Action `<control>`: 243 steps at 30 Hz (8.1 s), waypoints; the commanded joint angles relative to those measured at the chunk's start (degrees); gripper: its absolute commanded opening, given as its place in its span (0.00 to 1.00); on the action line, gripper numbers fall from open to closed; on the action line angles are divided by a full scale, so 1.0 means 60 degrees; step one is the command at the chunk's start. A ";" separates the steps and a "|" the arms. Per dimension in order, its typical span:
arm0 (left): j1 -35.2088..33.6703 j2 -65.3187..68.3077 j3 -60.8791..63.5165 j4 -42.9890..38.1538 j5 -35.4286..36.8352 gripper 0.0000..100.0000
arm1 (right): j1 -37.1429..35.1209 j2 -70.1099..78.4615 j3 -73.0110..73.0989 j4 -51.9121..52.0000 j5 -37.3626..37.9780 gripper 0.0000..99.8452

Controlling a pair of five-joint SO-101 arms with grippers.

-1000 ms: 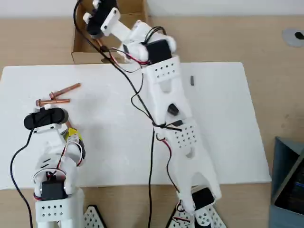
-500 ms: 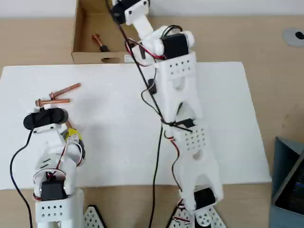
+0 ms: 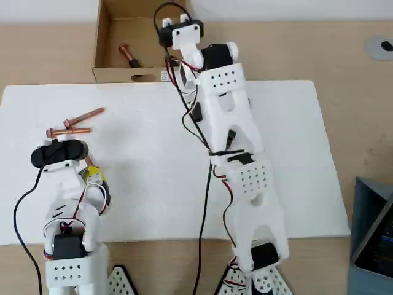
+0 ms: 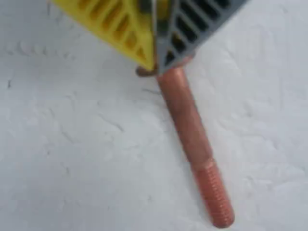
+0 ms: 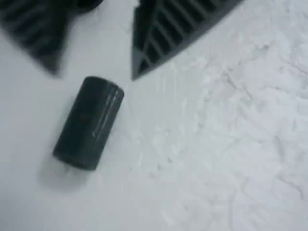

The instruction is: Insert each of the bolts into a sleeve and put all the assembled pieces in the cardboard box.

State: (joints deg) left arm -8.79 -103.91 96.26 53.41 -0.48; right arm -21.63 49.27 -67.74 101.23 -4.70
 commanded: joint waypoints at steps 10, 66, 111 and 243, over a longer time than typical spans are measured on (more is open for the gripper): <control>-0.0015 -0.0081 0.0015 0.0029 -0.0044 0.00 | 0.0081 0.0154 0.0535 0.0132 -0.0147 0.16; -0.0015 -0.0081 0.0015 0.0029 -0.0044 0.00 | -0.0432 -0.1487 -0.1692 0.0205 -0.0425 0.01; -0.0088 0.2791 -0.5304 0.2374 0.0176 0.00 | 0.2410 -1.5714 1.6286 -0.2242 -0.1216 0.01; -0.2989 2.5795 -2.4996 0.7150 0.9875 0.07 | 0.3641 -1.6242 1.7033 -0.3238 -0.0484 0.01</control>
State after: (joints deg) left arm -26.37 51.60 -51.08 96.13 58.86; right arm 0.00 -47.25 37.93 82.86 -8.13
